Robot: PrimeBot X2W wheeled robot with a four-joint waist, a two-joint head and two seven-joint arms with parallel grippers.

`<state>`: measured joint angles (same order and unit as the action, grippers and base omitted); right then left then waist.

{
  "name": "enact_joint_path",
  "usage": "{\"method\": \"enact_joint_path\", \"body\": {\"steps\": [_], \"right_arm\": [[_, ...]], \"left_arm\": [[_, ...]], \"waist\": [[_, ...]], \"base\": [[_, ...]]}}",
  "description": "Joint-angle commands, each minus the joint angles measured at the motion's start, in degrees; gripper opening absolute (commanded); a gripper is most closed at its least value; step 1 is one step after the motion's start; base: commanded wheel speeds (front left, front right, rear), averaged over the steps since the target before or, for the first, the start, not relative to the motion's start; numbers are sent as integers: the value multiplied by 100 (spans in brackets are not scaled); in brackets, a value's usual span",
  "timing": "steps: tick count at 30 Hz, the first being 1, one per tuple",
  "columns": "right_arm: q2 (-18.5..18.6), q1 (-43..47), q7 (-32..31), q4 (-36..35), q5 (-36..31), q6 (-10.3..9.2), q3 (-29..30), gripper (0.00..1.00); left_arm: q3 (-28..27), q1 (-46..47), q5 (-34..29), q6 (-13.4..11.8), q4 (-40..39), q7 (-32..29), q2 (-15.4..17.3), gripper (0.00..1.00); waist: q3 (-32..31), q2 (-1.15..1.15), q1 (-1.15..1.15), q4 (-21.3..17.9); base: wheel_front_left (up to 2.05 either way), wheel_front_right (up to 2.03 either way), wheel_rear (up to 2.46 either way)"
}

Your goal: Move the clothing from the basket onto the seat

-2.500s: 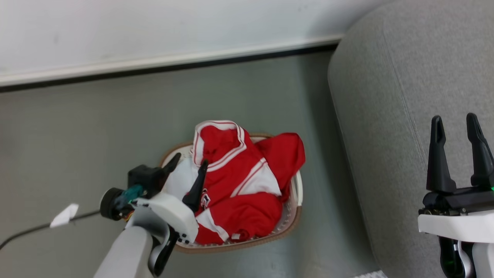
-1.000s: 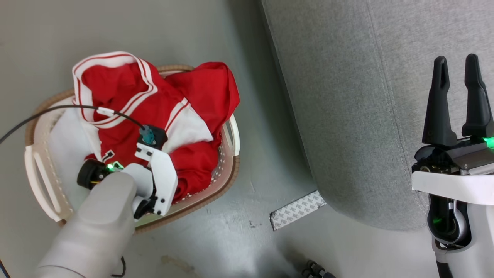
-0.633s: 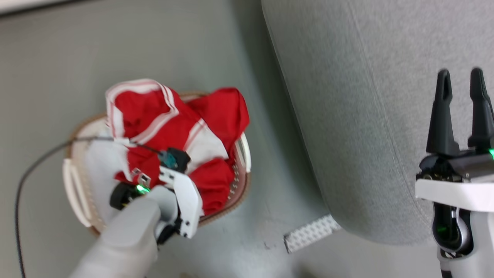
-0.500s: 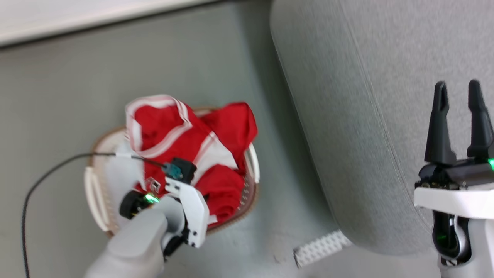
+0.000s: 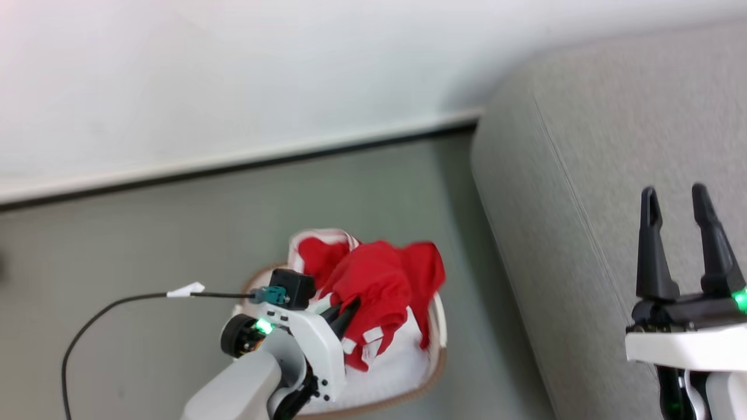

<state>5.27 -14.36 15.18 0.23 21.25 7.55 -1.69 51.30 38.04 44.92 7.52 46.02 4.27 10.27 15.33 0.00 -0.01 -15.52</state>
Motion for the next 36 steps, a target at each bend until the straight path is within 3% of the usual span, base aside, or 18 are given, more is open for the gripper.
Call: {"method": "enact_joint_path", "body": {"steps": [1,9,24,36], "right_arm": [[68,151,-4,22,6,-12,5,100],[185,582,-5,56,67,-12,-102,100],[301,1020,-5,79,137,-12,-538,100],[463,793,-5,102,41,-12,-1447,100]], "left_arm": [[-11,-106,79,-10,-116,133,41,0],[-161,-163,73,-204,-1028,536,192,0],[-547,-136,-227,-1165,-3906,370,979,0],[-574,-308,-142,-1435,-4539,160,1155,0]], "waist": [[-552,0,1,393],[-1191,0,1,698],[-1593,0,1,1024],[-1560,0,1,1057]], "base": [[0,0,0],[0,0,0],[0,0,0],[0,0,0]]}}
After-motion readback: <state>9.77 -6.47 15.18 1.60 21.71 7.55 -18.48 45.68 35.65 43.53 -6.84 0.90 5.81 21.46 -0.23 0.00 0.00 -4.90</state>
